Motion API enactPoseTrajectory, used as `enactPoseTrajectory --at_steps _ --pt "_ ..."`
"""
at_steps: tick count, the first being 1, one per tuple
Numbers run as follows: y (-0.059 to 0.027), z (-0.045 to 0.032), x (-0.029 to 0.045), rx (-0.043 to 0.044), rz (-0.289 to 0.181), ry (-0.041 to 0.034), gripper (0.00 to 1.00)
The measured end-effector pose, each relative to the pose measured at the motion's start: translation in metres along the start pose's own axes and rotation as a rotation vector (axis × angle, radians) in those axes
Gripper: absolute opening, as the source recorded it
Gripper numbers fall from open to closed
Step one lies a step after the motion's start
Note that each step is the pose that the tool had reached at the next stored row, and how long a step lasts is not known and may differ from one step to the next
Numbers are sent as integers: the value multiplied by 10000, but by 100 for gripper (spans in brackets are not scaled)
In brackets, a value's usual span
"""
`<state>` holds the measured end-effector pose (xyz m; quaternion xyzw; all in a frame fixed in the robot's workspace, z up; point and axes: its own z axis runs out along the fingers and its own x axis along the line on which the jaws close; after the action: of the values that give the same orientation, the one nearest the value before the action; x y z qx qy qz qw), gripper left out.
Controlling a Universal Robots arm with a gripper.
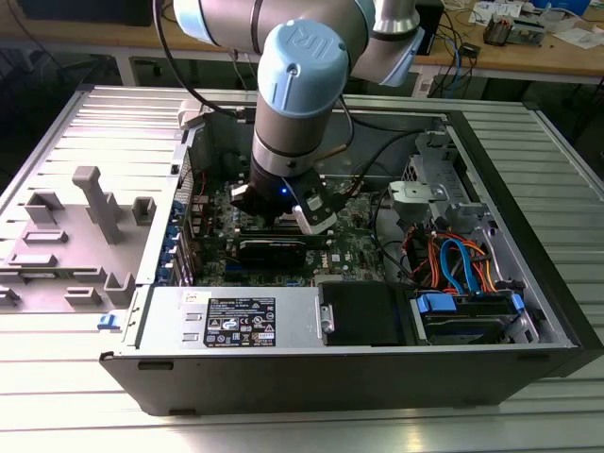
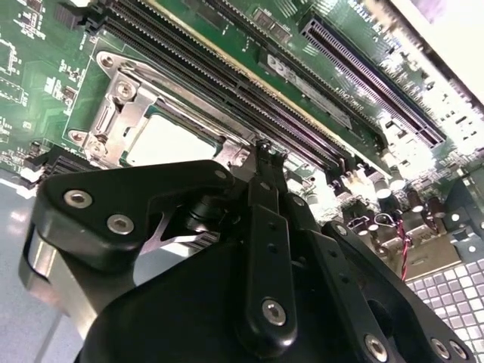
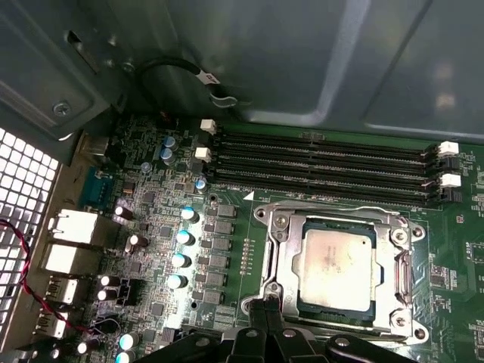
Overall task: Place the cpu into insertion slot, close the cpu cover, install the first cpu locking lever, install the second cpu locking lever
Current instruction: 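Install the second cpu locking lever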
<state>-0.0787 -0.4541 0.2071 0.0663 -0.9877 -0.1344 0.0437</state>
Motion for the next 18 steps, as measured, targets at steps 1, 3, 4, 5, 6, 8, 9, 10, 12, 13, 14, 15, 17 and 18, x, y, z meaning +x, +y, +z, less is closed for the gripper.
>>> enactPoseTrajectory --at_steps 1,3,4,5,6,8,9,10,12,13,14,15,17,18 --pt "-9 -2 3 -5 -9 -7 11" --pt "-25 -7 12 -15 -40 -20 11" --pt "-27 -7 13 -28 -54 -25 11" --pt "-29 -8 15 -52 -79 -35 11" --pt "-31 -8 19 -81 -110 -61 11" --pt "-31 -5 25 -120 -140 -97 11" --pt "-31 -4 28 -135 -153 -114 11" --pt "-32 -2 31 -147 -166 -130 11" --pt "-37 15 35 -146 -185 -156 11" --pt "-39 23 41 -144 -200 -159 11" --pt "-39 27 46 -146 -210 -159 11" --pt "-39 30 51 -152 -217 -160 11" --pt "-38 33 61 -166 -227 -160 11" --pt "-38 34 62 -167 -227 -160 11"
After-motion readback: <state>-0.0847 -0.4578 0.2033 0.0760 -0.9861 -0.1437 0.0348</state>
